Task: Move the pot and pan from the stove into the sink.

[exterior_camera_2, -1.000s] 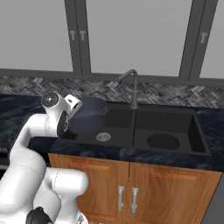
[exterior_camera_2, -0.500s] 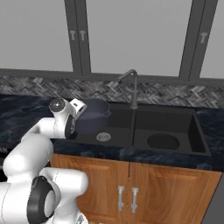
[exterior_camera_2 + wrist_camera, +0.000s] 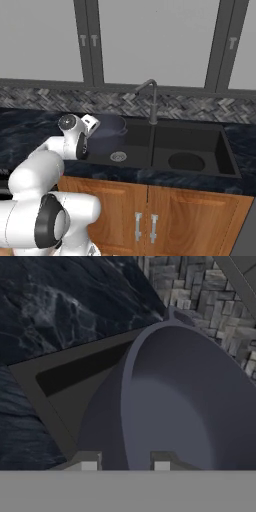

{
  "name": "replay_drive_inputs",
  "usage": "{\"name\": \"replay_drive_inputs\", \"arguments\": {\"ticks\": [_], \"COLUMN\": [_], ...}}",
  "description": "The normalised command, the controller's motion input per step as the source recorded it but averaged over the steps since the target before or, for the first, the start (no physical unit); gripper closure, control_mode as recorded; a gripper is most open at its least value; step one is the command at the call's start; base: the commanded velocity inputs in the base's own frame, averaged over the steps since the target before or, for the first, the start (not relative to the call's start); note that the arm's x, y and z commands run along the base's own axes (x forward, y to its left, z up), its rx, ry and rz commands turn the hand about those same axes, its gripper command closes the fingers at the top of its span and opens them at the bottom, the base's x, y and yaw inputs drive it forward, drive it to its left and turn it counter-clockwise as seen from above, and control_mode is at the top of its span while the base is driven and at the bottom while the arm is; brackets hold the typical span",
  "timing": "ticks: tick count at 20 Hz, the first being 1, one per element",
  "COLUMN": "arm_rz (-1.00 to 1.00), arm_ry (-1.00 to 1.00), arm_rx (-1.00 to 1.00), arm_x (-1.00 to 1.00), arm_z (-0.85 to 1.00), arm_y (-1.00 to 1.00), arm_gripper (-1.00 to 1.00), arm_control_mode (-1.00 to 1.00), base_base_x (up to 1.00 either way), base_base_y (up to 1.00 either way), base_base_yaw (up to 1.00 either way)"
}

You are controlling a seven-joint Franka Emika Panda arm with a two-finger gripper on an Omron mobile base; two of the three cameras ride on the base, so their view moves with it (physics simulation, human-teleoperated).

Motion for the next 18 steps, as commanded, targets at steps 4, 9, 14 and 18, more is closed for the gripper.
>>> {"name": "replay_drive_inputs", "arguments": {"ticks": [4, 9, 14, 18], "arm_rz": [0.00, 0.00, 0.00, 0.00], "arm_ry": [0.05, 0.05, 0.05, 0.01], "arm_rx": [0.00, 0.00, 0.00, 0.00], "arm_x": [0.45, 0.42, 0.26, 0.33], "arm_z": [-0.16, -0.23, -0.38, -0.30], "arm_y": [-0.03, -0.01, -0.02, -0.03], "arm_gripper": [1.00, 1.00, 1.00, 1.00], "arm_control_mode": [-1.00, -1.00, -1.00, -1.00], "base_base_x": [0.00, 0.00, 0.00, 0.00], "base_base_y": [0.00, 0.00, 0.00, 0.00], "base_base_yaw": [0.00, 0.00, 0.00, 0.00]}}
